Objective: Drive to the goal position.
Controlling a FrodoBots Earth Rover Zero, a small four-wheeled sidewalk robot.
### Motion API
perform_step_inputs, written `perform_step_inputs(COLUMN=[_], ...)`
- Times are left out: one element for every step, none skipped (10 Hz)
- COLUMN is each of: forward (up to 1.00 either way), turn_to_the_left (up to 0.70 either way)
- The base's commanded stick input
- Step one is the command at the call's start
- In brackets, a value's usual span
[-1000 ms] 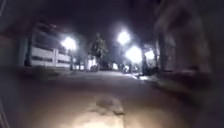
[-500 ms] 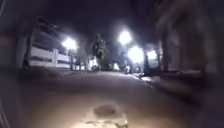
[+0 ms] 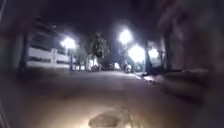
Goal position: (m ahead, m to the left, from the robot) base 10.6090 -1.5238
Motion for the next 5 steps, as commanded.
perform_step_inputs(forward=[0.7, 0.7, 0.7, 0.7, 0.7], turn_to_the_left=[0.0, 0.0, 0.0, 0.0, 0.0])
